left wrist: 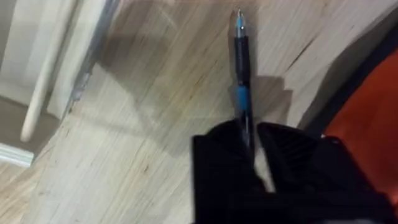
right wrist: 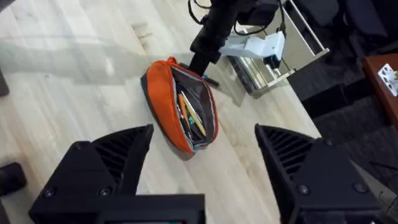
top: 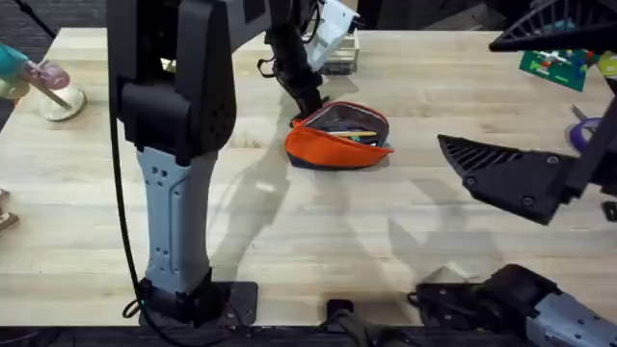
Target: Unzip the bag, pick up the pens from the table one at a time and place them inside, then zip the bag closed.
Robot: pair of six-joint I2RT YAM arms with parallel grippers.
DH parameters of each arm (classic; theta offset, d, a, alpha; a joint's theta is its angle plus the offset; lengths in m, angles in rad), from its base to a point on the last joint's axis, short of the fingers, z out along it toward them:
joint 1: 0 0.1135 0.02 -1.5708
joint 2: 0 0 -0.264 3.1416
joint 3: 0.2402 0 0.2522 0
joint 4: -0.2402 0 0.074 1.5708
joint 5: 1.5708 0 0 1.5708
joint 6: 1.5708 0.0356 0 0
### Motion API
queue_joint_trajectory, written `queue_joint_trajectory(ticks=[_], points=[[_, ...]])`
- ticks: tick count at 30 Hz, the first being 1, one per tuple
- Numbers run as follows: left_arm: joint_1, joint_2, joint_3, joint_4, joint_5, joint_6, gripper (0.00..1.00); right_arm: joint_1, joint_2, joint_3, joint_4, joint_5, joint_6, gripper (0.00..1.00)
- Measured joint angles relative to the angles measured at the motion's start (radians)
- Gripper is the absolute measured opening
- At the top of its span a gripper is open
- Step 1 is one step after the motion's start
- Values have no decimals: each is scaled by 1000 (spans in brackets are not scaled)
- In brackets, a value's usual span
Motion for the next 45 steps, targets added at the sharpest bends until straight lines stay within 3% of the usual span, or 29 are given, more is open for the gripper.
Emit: queue_joint_trajectory(ticks=[1, 3, 17, 25, 45], points=[[-1, 0, 0, 0, -1, -1, 99, 0, 0, 0, 0, 0, 0, 998], [-1, -1, 0, 1, 0, 0, 47, 0, 0, 0, 0, 0, 0, 998], [-1, -1, 7, -40, -7, -1, 44, 0, 0, 0, 2, 0, 0, 998], [0, -8, 111, -135, -15, -1, 42, 0, 0, 0, 3, 0, 0, 998], [1, -214, 121, -317, -38, 10, 41, 0, 0, 0, 15, 19, -12, 998]])
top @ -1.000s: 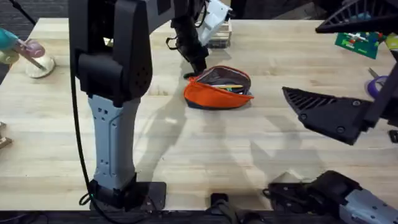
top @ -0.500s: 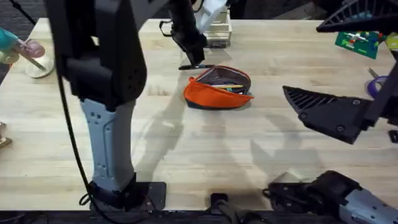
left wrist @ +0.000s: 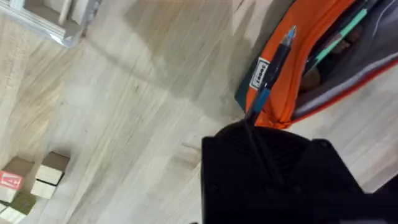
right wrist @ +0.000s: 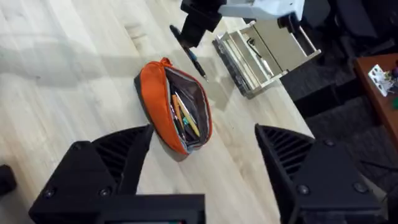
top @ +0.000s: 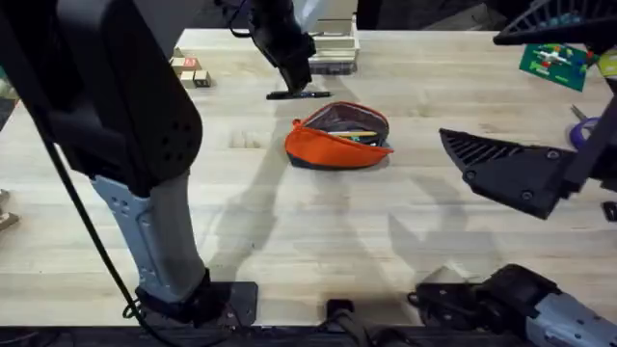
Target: Unzip the bag, pick up the pens from the table one at a time and place them inside, then zip the bag closed.
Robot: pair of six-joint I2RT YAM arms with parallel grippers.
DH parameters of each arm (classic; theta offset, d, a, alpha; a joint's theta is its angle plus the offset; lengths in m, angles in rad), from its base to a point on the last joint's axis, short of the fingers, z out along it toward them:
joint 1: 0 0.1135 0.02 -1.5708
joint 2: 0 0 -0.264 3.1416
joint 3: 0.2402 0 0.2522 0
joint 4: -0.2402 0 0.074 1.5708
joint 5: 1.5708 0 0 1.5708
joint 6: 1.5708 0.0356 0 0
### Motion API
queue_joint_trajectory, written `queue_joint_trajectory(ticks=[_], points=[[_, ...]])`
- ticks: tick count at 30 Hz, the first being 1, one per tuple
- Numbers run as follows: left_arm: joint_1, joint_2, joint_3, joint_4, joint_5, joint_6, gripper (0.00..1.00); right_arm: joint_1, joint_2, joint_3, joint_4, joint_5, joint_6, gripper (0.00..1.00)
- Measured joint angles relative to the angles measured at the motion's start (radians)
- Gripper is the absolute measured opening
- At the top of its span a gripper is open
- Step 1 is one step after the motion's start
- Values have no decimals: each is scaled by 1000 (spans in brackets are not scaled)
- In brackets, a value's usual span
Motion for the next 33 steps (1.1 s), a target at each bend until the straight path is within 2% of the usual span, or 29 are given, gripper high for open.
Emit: queue_joint_trajectory(ticks=[11, 12, 13, 22, 33], points=[[-15, -5, 0, -14, 26, 15, 41, 0, 0, 0, 8, 3, -36, 997], [-22, -8, 0, -14, 28, 15, 41, 0, 0, 0, 8, 3, -38, 997], [-50, -35, 0, -14, 32, 16, 41, 0, 0, 0, 8, 3, -40, 997], [-116, -129, 0, -21, 44, 19, 41, 0, 0, 0, 8, 3, -42, 998], [-207, -137, 2, 1, 95, 45, 41, 0, 0, 0, 18, 3, -42, 998]])
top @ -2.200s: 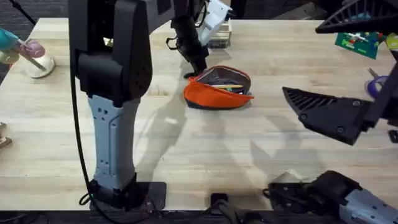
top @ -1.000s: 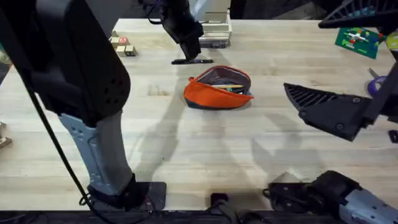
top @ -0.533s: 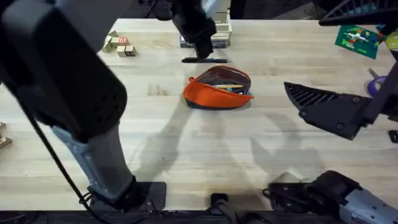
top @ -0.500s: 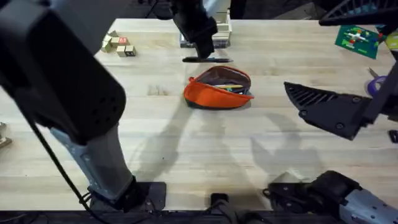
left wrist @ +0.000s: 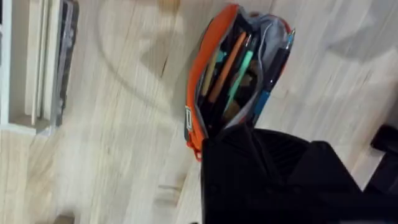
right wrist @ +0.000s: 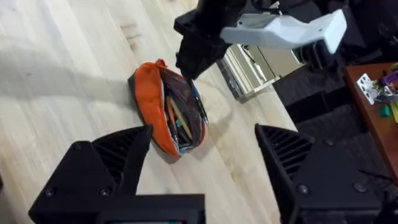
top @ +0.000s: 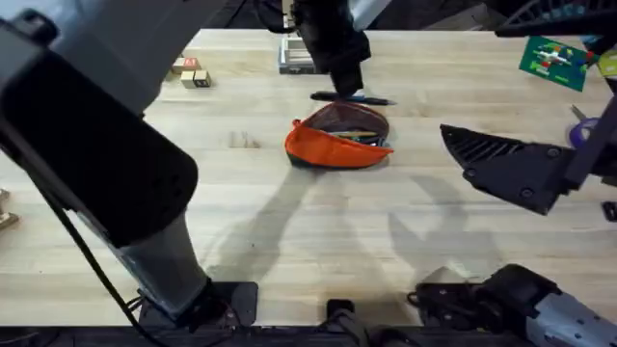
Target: Unzip the bag, pick up the pens from the table one at a time and place them inside, then zip the bag closed.
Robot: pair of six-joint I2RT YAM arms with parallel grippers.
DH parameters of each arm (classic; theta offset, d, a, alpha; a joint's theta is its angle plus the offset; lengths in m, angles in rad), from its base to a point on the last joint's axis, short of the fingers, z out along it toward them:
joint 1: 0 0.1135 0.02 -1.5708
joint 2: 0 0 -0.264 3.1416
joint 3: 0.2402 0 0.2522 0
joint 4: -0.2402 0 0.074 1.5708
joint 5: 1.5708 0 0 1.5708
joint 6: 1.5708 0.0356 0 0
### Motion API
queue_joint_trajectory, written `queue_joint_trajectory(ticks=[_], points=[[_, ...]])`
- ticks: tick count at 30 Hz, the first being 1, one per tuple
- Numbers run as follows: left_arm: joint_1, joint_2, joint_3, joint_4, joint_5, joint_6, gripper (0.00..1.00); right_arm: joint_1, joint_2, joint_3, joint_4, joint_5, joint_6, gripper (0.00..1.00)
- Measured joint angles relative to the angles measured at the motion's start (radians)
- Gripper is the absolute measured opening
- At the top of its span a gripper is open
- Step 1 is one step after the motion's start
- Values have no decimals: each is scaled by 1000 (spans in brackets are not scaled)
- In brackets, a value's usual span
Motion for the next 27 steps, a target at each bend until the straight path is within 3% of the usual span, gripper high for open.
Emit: queue_joint_trajectory(ticks=[5, 13, 18, 27], points=[[-11, 0, -28, 67, 31, -2, 41, 0, 0, 0, 5, 0, 0, 998], [-66, 0, -173, 174, 45, -9, 41, 0, 0, 0, 5, 0, 0, 998], [-74, 0, -248, 240, 44, -24, 41, 0, 0, 0, 5, 0, 0, 998], [-71, 0, -379, 313, -29, -31, 41, 0, 0, 0, 5, 0, 0, 998]])
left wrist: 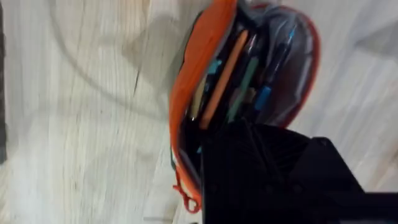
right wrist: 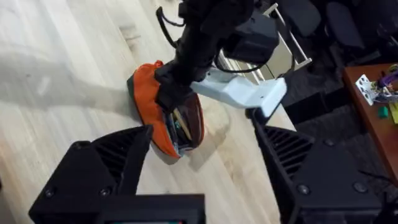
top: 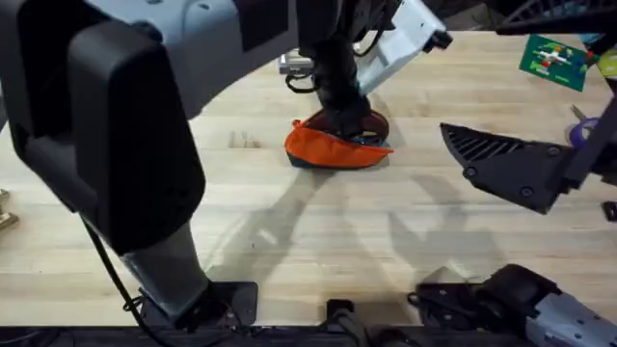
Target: Unzip the bag, pick up the pens from the table one at a time and place them inside, then zip the bag closed.
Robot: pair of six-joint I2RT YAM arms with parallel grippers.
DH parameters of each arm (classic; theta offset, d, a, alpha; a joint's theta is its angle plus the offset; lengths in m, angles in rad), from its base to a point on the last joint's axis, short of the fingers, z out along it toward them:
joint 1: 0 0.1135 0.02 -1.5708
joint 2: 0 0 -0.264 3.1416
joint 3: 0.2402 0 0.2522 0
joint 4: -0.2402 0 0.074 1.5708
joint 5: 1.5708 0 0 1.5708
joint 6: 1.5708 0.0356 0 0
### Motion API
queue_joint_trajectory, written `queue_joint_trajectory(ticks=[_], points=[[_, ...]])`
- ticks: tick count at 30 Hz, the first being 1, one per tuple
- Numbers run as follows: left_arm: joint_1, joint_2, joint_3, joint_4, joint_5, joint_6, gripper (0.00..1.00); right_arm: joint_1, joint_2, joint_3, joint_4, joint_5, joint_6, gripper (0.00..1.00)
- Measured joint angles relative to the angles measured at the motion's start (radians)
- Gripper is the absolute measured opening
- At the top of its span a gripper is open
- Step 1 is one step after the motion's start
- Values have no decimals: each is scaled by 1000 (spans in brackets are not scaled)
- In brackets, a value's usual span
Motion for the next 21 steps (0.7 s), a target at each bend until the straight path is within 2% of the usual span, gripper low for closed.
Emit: queue_joint_trajectory(ticks=[8, 9, 10, 14, 15, 17, 21], points=[[3, 0, -21, 7, -93, -1, 42, 0, 0, 0, 0, 0, 0, 998], [3, 0, -21, 7, -102, 0, 80, 0, 0, 0, 0, 0, 0, 998], [3, 0, -21, 7, -109, 1, 187, 0, 0, 0, 0, 0, 0, 998], [5, 0, -21, 11, -114, 0, 826, 0, 0, 0, 0, 0, 0, 997], [5, 0, -21, 10, -113, -4, 950, 0, 0, 0, 0, 0, 0, 997], [5, 0, -21, 6, -112, -3, 989, 0, 0, 0, 0, 0, 0, 997], [5, 0, -21, -14, -109, -2, 992, 0, 0, 0, 0, 0, 0, 998]])
